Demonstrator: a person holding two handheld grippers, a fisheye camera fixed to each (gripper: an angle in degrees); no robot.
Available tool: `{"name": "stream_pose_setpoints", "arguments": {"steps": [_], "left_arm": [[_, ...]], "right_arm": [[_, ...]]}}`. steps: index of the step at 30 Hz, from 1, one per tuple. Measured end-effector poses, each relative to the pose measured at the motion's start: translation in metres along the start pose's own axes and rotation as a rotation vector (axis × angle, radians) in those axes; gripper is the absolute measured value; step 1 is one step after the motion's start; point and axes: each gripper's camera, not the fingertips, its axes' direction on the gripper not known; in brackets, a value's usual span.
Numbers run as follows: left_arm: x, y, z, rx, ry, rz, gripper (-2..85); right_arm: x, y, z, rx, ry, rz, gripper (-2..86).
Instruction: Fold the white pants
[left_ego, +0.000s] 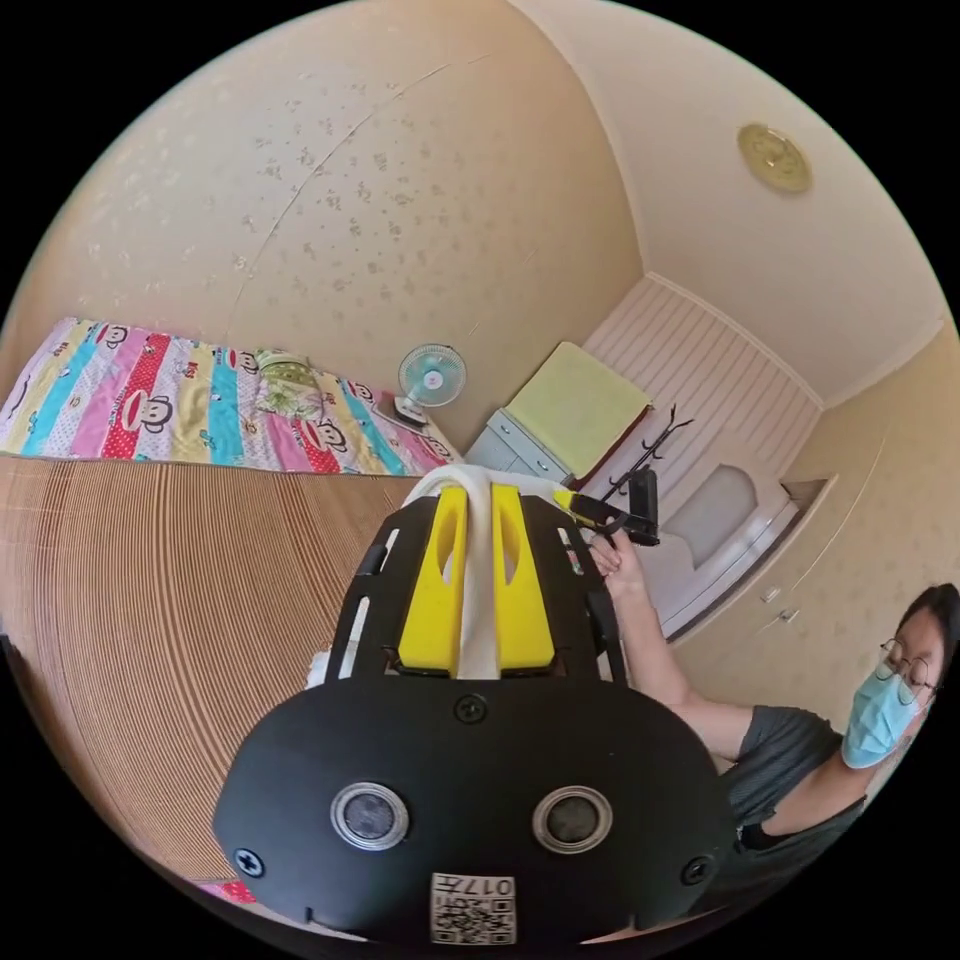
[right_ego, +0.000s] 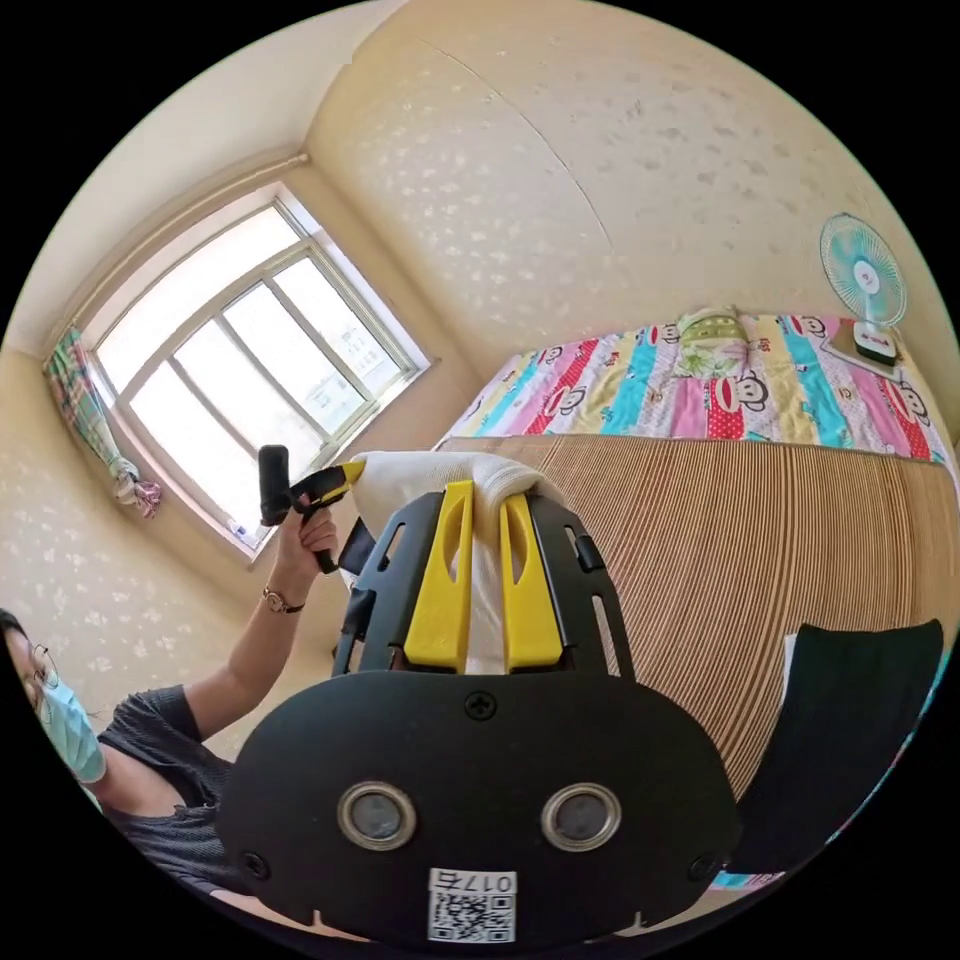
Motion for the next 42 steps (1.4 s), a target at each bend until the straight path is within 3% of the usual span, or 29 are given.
{"name": "stream_pose_setpoints", "arguments": {"steps": [2,6,11,18,23,29,36,39,42], "left_arm": [[-0.027,0.022,0.022,-0.021,0.000,-0.002,4.7],[-0.066,0.110,0.043,-0.007,0.195,-0.054,4.7],[-0.048,0.241,0.038,-0.039,0.334,-0.052,4.8],[-0.038,0.375,0.073,-0.217,0.205,-0.273,5.0],[-0.062,0.389,0.098,-0.250,0.220,-0.435,6.0],[-0.093,0.368,0.075,-0.083,0.171,-0.512,12.4],[-0.134,0.326,0.155,-0.254,0.143,-0.532,18.7],[-0.137,0.324,0.191,-0.381,0.227,-0.568,18.7],[-0.137,0.327,0.199,-0.384,0.176,-0.575,17.2]], "right_arm": [[0.022,0.035,0.029,-0.030,-0.036,0.021,0.3],[0.031,0.114,0.041,-0.029,-0.157,0.010,0.6],[0.009,0.254,0.037,-0.073,-0.239,-0.006,1.3],[0.018,0.364,0.084,-0.258,-0.122,0.199,2.9],[0.040,0.371,0.106,-0.353,-0.094,0.292,6.7],[0.070,0.352,0.088,-0.209,-0.145,0.397,16.1],[0.104,0.346,0.178,-0.343,-0.411,0.551,22.6],[0.096,0.347,0.208,-0.389,-0.375,0.573,23.6],[0.082,0.346,0.224,-0.424,-0.341,0.551,20.4]]}}
